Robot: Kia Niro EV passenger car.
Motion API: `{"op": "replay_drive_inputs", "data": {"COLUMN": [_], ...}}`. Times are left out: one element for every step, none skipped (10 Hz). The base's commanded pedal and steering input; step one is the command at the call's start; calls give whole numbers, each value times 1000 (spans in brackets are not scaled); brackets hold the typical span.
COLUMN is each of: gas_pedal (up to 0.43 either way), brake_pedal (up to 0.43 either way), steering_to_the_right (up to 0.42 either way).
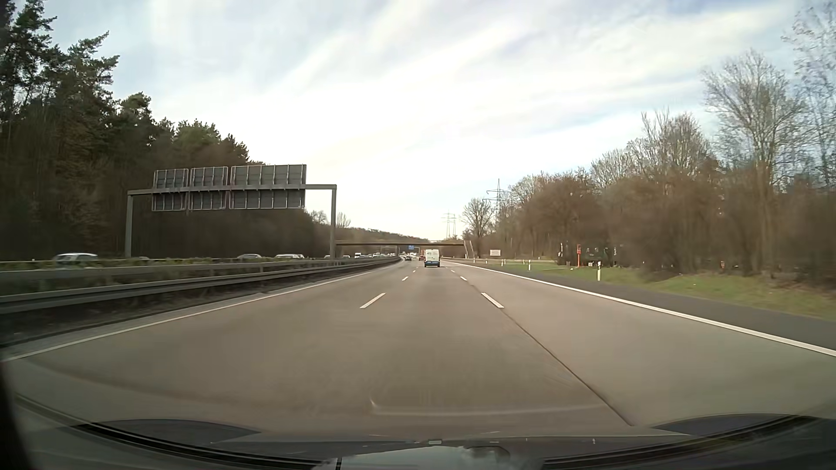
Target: Follow the waypoints while adhering to traffic rules and regulations
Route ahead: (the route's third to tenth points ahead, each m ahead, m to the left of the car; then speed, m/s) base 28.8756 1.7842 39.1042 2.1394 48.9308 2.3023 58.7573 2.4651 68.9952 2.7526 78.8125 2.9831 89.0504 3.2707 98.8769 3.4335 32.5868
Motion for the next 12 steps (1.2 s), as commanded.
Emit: {"op": "replay_drive_inputs", "data": {"gas_pedal": [287, 287, 287, 287, 287, 287, 280, 280, 280, 280, 268, 268], "brake_pedal": [0, 0, 0, 0, 0, 0, 0, 0, 0, 0, 0, 0], "steering_to_the_right": [-6, -5, -5, -5, -5, -5, -5, -5, -5, -5, -5, -5]}}
